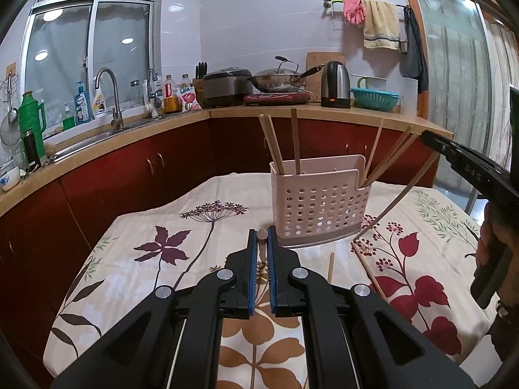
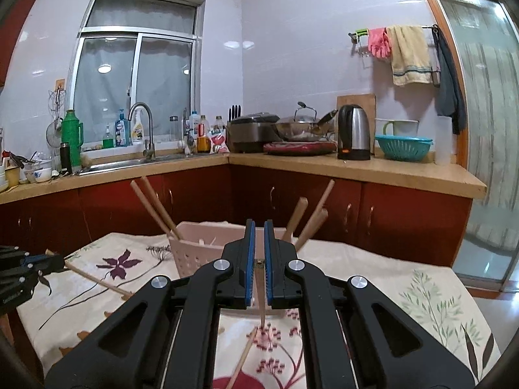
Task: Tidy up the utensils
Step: 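Lower the left tool's chopstick into the holder while the right tool lowers its own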
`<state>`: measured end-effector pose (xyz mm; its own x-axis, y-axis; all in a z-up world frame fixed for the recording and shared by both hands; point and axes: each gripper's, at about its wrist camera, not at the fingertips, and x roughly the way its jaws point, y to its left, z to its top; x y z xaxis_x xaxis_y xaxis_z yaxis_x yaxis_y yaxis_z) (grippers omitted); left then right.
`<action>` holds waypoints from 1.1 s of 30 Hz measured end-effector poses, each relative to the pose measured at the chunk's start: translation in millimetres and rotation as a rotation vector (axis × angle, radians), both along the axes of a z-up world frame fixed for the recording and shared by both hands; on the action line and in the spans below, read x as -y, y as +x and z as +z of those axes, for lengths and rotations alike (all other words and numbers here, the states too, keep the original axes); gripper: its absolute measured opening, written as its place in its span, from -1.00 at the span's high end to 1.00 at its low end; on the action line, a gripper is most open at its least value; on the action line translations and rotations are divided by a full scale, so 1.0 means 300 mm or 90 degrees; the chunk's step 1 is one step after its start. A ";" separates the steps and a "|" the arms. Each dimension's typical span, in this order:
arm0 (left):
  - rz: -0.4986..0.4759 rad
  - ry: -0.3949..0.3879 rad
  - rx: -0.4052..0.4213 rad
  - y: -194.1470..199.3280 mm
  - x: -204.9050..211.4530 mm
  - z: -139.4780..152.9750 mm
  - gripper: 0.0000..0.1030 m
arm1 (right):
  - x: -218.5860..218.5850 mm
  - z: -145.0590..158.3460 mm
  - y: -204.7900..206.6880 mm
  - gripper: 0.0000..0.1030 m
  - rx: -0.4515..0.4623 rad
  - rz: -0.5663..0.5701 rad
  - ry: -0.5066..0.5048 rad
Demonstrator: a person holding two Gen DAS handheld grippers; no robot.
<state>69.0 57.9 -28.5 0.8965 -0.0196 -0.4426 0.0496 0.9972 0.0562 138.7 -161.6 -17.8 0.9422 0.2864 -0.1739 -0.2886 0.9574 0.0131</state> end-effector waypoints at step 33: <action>-0.072 -0.016 0.110 -0.019 0.095 0.269 0.88 | 0.068 0.172 -0.082 0.89 0.043 0.029 0.049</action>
